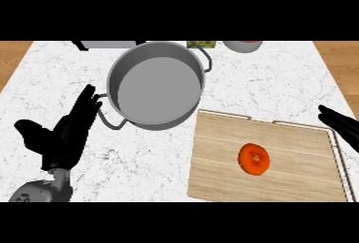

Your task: Pick the squash from the tray and place it in the pot

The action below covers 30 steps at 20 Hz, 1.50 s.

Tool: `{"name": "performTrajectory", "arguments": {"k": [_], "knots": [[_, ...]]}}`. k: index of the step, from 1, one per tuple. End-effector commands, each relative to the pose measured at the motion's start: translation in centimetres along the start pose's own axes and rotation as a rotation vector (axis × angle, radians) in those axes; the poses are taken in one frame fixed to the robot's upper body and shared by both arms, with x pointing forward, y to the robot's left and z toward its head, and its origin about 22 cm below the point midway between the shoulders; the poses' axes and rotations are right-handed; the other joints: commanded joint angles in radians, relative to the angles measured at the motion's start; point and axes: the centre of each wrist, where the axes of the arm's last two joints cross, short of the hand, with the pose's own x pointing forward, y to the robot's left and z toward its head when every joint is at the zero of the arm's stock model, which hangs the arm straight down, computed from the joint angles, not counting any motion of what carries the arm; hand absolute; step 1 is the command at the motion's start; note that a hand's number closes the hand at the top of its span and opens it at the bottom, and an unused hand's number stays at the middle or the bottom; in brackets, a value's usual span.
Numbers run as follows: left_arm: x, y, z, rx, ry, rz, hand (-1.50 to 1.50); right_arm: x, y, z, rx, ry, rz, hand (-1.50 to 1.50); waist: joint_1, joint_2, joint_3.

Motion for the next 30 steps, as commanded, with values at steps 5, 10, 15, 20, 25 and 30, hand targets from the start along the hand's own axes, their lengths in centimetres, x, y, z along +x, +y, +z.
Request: {"name": "performTrajectory", "arguments": {"k": [5,10,15,20,25,30], "knots": [[0.6,-0.8,0.4,-0.019,-0.015,0.002,0.0,4.1,-2.0,-1.0,0.168,0.221,0.084,-1.5,0.037,0.008,0.001],[2.3,-2.0,-0.9,-0.047,0.007,-0.004,0.0,4.6,0.2,-2.8,0.184,0.272,0.056,-1.5,0.03,0.008,0.002],[1.3,0.2,-0.2,-0.035,-0.003,-0.002,0.0,3.0,1.7,-3.6,0.287,0.34,0.09,-1.5,0.025,0.006,0.003],[1.1,-0.7,-1.6,-0.01,-0.015,0.0,0.0,2.6,3.8,-3.9,0.311,0.408,0.157,-1.5,0.016,0.006,0.003],[0.4,0.5,1.4,-0.025,0.002,0.014,0.0,3.5,5.0,-3.6,0.258,0.413,0.124,-1.5,0.018,0.004,0.003],[0.3,-2.7,0.1,-0.006,-0.007,0.005,0.0,3.9,7.0,-3.3,0.223,0.384,0.092,-1.5,0.014,0.005,0.003]]}}
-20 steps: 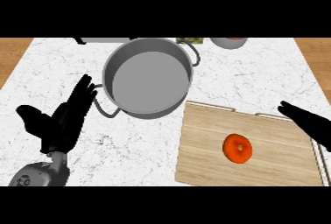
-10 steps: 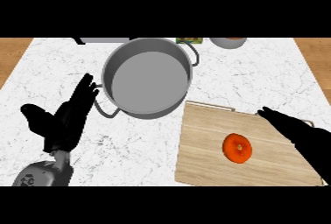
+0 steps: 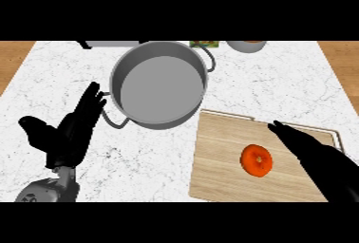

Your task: Pick the squash from the tray and place it in the pot

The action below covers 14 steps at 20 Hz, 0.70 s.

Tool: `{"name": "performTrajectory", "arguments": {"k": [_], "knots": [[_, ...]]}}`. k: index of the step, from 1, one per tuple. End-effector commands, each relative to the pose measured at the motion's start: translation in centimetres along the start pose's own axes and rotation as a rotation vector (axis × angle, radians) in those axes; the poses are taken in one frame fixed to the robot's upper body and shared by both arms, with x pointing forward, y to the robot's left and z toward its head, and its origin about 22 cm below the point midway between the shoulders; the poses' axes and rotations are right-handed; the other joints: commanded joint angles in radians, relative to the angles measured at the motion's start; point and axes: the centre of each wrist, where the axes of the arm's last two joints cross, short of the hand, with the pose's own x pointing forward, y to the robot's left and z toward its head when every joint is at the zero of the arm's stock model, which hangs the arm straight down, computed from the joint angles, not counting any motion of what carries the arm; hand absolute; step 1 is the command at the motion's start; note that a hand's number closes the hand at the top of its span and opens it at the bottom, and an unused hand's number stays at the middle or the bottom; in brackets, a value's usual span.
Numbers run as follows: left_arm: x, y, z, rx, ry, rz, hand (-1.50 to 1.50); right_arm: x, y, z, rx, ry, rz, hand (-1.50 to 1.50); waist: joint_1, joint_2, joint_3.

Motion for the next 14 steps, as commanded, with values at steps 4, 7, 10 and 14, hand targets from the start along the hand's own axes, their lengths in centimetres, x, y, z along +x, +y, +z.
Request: {"name": "performTrajectory", "arguments": {"k": [4,7,10,14], "knots": [[1.1,1.5,-0.2,0.002,0.007,-0.012,0.0,1.5,0.8,0.5,-0.021,0.003,-0.015,-1.5,0.0,-0.001,0.0],[0.4,-1.3,0.1,-0.006,-0.012,-0.002,0.0,2.4,1.5,-1.1,-0.015,0.023,-0.05,-1.5,0.001,0.0,0.0],[1.1,-1.4,0.6,-0.006,-0.013,-0.002,0.0,3.3,1.3,-2.2,0.011,0.082,-0.009,-1.5,0.003,0.0,0.0],[0.0,-0.1,-1.2,0.0,0.012,-0.004,0.0,1.2,3.0,-3.3,0.001,0.141,0.027,-1.5,-0.003,0.001,0.0]]}}
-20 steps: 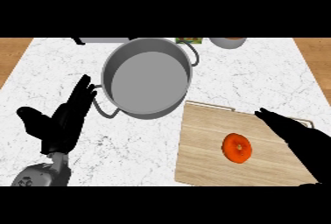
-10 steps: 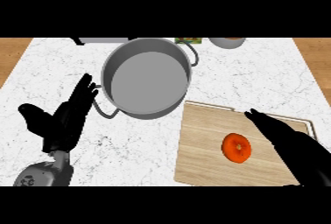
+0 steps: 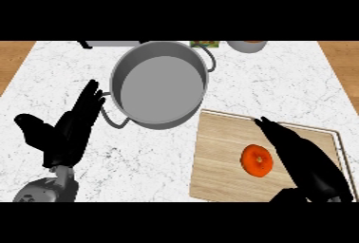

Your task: Pick the squash from the tray and place it in the pot

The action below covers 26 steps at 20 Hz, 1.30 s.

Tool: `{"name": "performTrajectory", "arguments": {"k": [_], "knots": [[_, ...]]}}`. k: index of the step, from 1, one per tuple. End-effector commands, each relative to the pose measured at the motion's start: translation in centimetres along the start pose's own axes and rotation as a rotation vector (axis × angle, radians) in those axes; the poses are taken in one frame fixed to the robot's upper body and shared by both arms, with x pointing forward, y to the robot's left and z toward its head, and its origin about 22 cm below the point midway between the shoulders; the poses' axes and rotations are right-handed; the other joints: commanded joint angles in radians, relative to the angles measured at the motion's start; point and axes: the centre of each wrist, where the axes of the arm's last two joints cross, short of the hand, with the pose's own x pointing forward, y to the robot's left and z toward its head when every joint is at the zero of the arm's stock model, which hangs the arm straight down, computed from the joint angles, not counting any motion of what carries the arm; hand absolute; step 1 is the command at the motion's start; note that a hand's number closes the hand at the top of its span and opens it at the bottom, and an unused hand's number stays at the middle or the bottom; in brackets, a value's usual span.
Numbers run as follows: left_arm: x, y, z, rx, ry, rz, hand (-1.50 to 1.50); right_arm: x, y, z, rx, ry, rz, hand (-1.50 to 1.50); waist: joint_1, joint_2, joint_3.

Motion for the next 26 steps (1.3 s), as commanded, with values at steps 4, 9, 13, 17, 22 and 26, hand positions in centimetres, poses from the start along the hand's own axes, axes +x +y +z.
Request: {"name": "performTrajectory", "arguments": {"k": [4,9,13,17,22,26], "knots": [[-1.3,0.8,1.3,-0.011,0.022,0.014,0.0,1.0,0.4,-2.4,0.034,0.055,0.049,-1.5,0.004,0.0,0.0],[-1.2,-0.6,-1.3,0.005,0.001,-0.004,0.0,2.9,3.7,-3.9,0.053,0.054,0.122,-1.5,0.0,0.001,0.0],[-0.1,0.1,-0.2,0.006,-0.002,-0.022,0.0,-0.7,4.8,-3.8,0.09,0.124,0.123,-1.5,-0.002,0.0,0.0],[-0.4,-0.5,-0.3,0.012,0.003,0.002,0.0,-2.4,4.7,-4.3,0.115,0.116,0.16,-1.5,-0.003,0.0,0.0],[-1.3,-0.6,1.4,0.003,0.005,0.008,0.0,-0.3,5.7,-6.3,0.135,0.132,0.17,-1.5,0.002,0.0,0.0],[-0.5,0.3,0.0,-0.004,0.017,-0.017,0.0,-3.1,5.7,-6.9,0.134,0.014,0.103,1.5,0.002,0.001,0.001]]}}
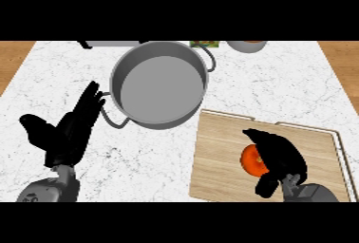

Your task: Pick the squash from the tray and place it in the pot

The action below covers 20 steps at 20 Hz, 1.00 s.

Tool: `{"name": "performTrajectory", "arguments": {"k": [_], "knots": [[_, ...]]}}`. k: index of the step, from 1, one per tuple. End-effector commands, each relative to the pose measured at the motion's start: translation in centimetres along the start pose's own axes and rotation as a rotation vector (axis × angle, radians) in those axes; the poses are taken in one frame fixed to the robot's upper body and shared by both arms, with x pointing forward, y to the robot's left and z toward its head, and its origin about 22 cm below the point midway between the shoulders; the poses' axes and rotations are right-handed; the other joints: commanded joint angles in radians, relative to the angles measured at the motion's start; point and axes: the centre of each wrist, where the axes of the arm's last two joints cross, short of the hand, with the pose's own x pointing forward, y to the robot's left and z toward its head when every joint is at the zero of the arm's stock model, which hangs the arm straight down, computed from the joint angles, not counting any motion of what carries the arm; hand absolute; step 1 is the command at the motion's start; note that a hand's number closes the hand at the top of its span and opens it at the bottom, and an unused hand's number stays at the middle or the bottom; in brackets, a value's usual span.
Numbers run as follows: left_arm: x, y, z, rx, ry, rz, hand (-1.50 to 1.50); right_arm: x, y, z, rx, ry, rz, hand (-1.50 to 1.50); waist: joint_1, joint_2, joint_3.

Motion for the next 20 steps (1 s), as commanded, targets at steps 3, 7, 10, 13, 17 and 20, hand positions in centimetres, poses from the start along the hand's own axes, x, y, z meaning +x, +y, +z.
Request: {"name": "performTrajectory", "arguments": {"k": [3,7,10,13,17,20], "knots": [[1.2,-1.2,0.9,-0.01,0.003,0.029,0.0,1.4,-0.5,-0.7,-0.065,-0.139,-0.034,1.5,0.004,0.0,0.0],[0.1,-0.8,-0.2,0.004,-0.01,-0.002,0.0,1.0,1.6,-0.3,-0.102,-0.151,-0.003,1.5,-0.001,0.0,0.0],[0.3,0.8,0.4,0.012,-0.007,0.008,0.0,0.2,-0.1,-0.6,-0.102,-0.148,-0.014,1.5,-0.001,0.0,0.0],[0.0,0.4,-0.7,0.005,-0.001,-0.001,0.0,1.1,-0.1,0.4,-0.135,-0.157,-0.041,1.5,-0.003,0.0,0.0],[-1.5,0.6,-1.2,-0.004,-0.005,0.009,0.0,4.0,-2.4,-4.0,-0.117,-0.193,-0.026,1.5,0.002,0.001,0.0],[0.3,-1.9,0.0,-0.008,0.001,0.03,0.0,6.7,-2.6,-6.4,-0.162,-0.179,-0.012,1.5,0.007,0.001,0.0]]}}
